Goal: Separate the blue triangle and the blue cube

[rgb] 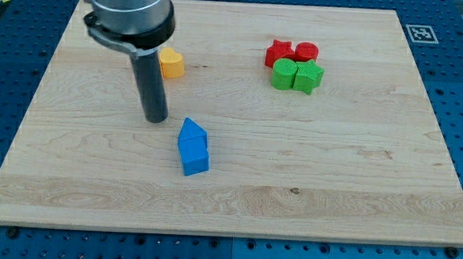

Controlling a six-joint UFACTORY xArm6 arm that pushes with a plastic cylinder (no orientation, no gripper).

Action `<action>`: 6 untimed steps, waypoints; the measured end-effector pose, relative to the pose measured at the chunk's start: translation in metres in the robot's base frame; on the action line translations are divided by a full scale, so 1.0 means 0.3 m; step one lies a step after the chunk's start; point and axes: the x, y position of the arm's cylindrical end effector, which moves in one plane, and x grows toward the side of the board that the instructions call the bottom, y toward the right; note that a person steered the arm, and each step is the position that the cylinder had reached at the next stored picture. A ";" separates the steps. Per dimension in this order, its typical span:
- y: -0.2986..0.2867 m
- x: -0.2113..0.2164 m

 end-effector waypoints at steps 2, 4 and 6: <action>-0.051 0.037; 0.207 0.101; 0.373 0.120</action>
